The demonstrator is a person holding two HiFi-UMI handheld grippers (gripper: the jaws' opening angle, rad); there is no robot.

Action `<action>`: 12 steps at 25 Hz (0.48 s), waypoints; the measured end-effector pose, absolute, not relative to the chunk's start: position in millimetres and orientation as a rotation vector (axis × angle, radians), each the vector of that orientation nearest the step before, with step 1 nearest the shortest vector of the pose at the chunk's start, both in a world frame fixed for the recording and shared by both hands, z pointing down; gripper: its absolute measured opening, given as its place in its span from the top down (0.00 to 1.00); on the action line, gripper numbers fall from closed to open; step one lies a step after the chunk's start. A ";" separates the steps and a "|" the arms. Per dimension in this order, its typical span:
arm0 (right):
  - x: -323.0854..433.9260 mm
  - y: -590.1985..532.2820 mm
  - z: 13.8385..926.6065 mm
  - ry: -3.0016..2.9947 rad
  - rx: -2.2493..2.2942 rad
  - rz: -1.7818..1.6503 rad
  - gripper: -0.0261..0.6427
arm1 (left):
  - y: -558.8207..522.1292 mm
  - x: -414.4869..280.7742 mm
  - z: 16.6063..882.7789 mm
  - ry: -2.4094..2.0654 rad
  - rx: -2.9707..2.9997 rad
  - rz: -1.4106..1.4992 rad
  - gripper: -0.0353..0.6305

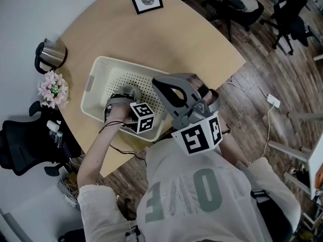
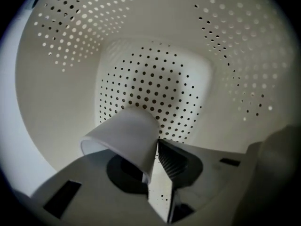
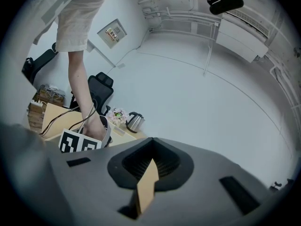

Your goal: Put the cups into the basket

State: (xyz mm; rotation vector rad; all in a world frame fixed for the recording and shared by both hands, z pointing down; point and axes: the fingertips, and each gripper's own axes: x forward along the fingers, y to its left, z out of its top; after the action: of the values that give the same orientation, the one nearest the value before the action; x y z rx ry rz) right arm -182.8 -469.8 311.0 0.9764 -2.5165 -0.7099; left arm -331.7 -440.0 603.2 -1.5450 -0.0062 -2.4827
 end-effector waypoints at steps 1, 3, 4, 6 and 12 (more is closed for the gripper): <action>-182.7 -469.9 311.1 -2.517 0.976 -0.708 0.96 | -441.3 -331.4 601.2 0.010 -1.556 -2.480 0.85; -183.0 -470.0 310.8 -2.519 0.973 -0.710 0.96 | -442.5 -330.6 596.1 0.027 -1.566 -2.475 0.85; -183.0 -469.4 310.2 -2.521 0.969 -0.714 0.96 | -442.4 -329.7 593.4 0.035 -1.567 -2.473 0.85; -182.1 -467.5 308.1 -2.530 0.959 -0.726 0.96 | -441.7 -326.6 586.4 0.057 -1.570 -2.466 0.85; -185.2 -461.2 298.6 -2.551 0.924 -0.768 0.96 | -445.2 -316.5 539.5 0.219 -1.620 -2.378 0.85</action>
State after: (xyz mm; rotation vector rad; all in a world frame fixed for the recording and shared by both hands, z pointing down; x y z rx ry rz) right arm -185.2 -461.2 298.6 0.9239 -2.5513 -0.7679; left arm -316.5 -445.2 539.5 -1.6199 0.2189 -2.3783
